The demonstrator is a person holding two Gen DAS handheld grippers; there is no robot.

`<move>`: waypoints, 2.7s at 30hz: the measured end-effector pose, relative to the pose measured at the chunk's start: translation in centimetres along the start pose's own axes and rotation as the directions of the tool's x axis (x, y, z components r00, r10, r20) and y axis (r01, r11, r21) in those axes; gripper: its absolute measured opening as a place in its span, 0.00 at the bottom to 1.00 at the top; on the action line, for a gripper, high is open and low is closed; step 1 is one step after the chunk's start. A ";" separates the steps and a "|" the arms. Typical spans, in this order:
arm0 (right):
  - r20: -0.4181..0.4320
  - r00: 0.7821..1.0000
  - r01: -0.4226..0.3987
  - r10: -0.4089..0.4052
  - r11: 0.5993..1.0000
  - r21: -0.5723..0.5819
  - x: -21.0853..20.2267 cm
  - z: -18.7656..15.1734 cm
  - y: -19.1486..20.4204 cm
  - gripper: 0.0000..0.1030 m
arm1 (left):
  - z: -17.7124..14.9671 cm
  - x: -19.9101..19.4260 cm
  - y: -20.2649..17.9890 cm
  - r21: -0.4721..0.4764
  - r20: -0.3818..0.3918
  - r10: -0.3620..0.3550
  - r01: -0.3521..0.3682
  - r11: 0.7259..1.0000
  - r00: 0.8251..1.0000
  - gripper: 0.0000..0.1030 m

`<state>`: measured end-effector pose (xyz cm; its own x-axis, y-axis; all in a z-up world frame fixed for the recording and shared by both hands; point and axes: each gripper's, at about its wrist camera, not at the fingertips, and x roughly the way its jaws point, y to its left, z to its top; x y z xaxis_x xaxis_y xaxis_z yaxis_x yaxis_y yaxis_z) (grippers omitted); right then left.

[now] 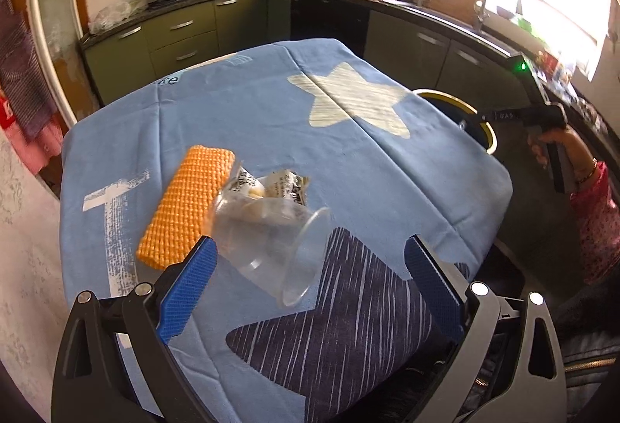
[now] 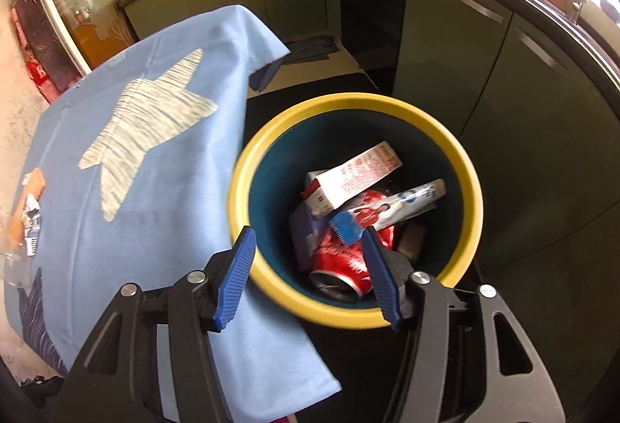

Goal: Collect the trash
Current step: 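Move the left gripper to the clear plastic cup and grasp it, then carry the clear cup over the bin and open the left gripper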

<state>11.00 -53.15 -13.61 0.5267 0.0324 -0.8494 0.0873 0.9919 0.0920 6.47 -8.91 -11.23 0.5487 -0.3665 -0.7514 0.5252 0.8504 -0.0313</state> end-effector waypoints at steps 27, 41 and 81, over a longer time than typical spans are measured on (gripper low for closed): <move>-0.034 0.994 -0.104 0.102 0.992 -0.069 0.2 -0.9 5.3 0.54 | 2.0 4.7 6.3 0.218 -0.095 -0.246 0.261 0.940 0.965 0.95; -0.048 0.991 -0.126 0.122 0.988 -0.090 0.3 -0.9 6.6 0.54 | 1.4 5.3 7.0 0.212 -0.116 -0.264 0.283 0.935 0.958 0.95; 0.119 0.992 0.004 -0.041 0.954 0.299 -4.6 -7.0 -8.6 0.57 | 21.1 10.9 -15.4 0.418 -0.127 -0.459 0.467 0.779 0.879 0.78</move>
<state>1.90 -61.00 -14.07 0.6195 -0.0233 -0.7847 0.3379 0.9101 0.2397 18.12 -33.95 -5.02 0.1587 -0.6649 -0.7299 0.9374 0.3335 -0.0999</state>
